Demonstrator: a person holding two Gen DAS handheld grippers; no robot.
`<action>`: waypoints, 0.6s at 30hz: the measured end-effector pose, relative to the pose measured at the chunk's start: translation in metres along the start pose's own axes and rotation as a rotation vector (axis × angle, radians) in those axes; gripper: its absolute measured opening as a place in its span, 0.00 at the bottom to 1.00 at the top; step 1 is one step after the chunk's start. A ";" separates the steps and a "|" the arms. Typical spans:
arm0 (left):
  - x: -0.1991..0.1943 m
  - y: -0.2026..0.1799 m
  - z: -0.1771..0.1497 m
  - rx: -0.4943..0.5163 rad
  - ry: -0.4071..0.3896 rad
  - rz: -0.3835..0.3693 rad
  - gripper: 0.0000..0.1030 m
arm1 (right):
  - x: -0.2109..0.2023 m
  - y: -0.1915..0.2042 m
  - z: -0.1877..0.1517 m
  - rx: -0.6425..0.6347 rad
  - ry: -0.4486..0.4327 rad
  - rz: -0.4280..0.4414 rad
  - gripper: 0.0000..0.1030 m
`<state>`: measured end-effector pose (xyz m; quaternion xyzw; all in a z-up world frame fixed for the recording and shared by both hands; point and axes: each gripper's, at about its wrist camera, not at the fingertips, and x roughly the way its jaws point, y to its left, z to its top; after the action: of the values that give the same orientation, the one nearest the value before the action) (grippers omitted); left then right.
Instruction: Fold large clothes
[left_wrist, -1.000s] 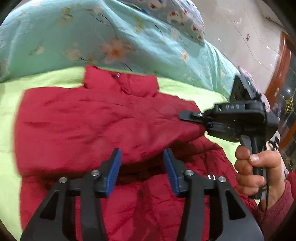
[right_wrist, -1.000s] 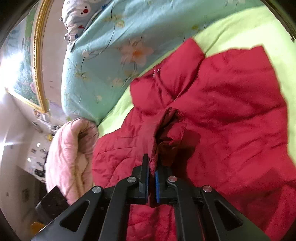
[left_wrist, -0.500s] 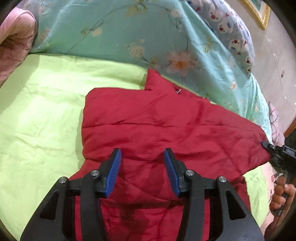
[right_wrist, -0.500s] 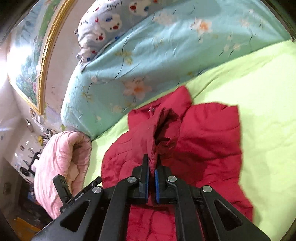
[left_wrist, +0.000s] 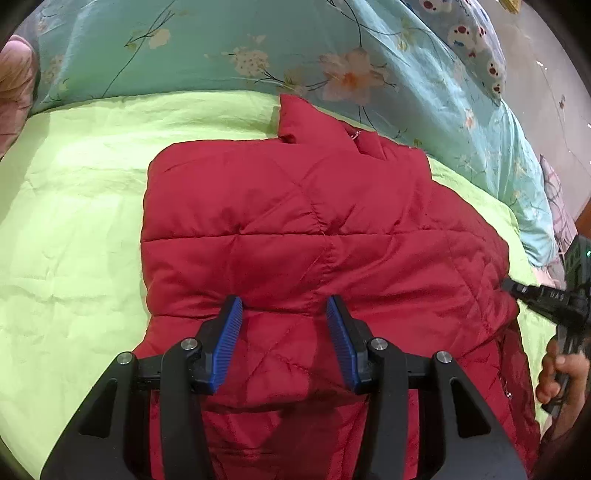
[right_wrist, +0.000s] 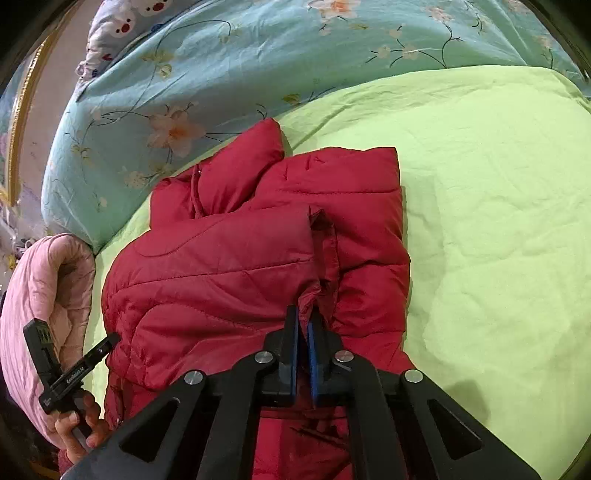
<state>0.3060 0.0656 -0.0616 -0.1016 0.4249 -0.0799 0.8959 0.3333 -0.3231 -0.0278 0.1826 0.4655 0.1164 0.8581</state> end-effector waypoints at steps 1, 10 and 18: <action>0.000 0.000 0.000 0.004 0.002 -0.001 0.45 | -0.006 0.002 0.001 0.001 -0.010 -0.010 0.09; -0.008 -0.008 0.008 0.001 -0.014 -0.024 0.45 | -0.047 0.066 0.007 -0.104 -0.153 0.012 0.43; 0.012 -0.023 0.020 0.050 0.020 -0.009 0.45 | 0.023 0.110 -0.006 -0.296 -0.031 -0.140 0.41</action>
<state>0.3275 0.0427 -0.0522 -0.0801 0.4314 -0.0954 0.8935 0.3373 -0.2134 -0.0013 0.0230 0.4417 0.1210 0.8886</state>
